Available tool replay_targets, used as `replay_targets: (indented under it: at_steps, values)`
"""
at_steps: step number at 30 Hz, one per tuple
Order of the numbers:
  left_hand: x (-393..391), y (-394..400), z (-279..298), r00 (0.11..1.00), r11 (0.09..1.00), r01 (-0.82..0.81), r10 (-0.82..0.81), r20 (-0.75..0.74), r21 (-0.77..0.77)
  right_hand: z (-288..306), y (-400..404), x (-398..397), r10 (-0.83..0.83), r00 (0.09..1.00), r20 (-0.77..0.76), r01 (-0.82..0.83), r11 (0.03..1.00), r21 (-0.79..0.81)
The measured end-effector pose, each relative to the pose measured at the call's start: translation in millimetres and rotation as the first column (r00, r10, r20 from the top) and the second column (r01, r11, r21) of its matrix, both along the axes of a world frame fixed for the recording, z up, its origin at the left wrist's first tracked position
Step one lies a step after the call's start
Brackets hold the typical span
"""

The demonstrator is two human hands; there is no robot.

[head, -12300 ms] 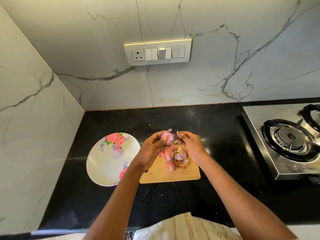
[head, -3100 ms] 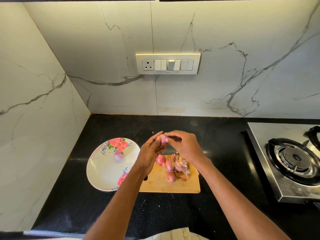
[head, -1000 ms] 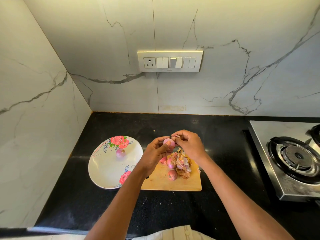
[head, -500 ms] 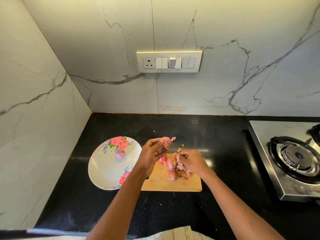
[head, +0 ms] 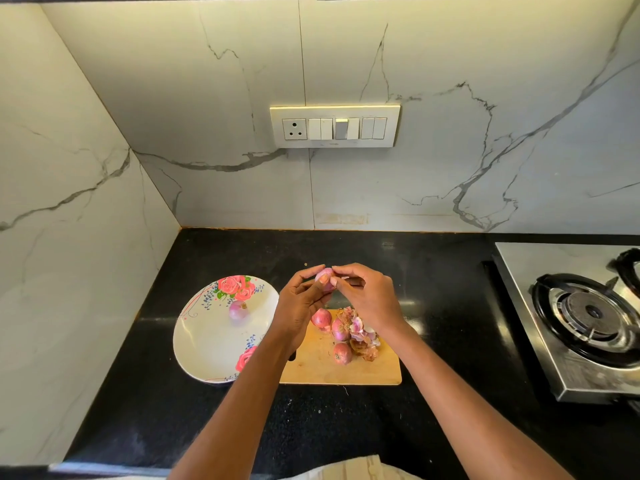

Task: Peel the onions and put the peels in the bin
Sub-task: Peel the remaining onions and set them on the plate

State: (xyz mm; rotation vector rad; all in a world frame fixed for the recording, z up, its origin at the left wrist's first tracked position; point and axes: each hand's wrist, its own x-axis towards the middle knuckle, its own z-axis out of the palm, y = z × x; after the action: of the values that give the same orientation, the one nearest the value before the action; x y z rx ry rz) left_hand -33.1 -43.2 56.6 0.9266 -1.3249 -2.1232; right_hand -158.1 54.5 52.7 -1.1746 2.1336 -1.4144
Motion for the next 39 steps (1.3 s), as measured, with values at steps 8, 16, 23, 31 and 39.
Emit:
replay_targets:
  at_steps: [8, 16, 23, 31, 39]
  values:
    - [4, -2, -1, 1.0, 1.0, 0.003, -0.003, 0.014, 0.009, -4, 2, 1, -0.044, 0.994, -0.098, 0.042, 0.999, -0.021]
    - [4, -2, -2, 1.0, 0.999, 0.015, -0.015, -0.006, 0.042, 0, 4, -1, 0.031, 0.999, 0.034, -0.03, 0.999, -0.026]
    - [5, -3, -3, 0.997, 0.998, 0.068, -0.068, 0.022, 0.001, -4, 5, -5, -0.002, 0.998, -0.066, -0.003, 0.997, -0.083]
    - [7, -2, 2, 0.994, 0.994, 0.106, -0.105, 0.032, -0.033, 3, -2, -12, -0.063, 0.998, 0.022, 0.065, 0.995, -0.081]
    - [7, -7, -2, 0.998, 0.998, 0.057, -0.056, 0.036, -0.031, 3, 1, -11, 0.079, 0.986, 0.146, -0.079, 0.997, -0.011]
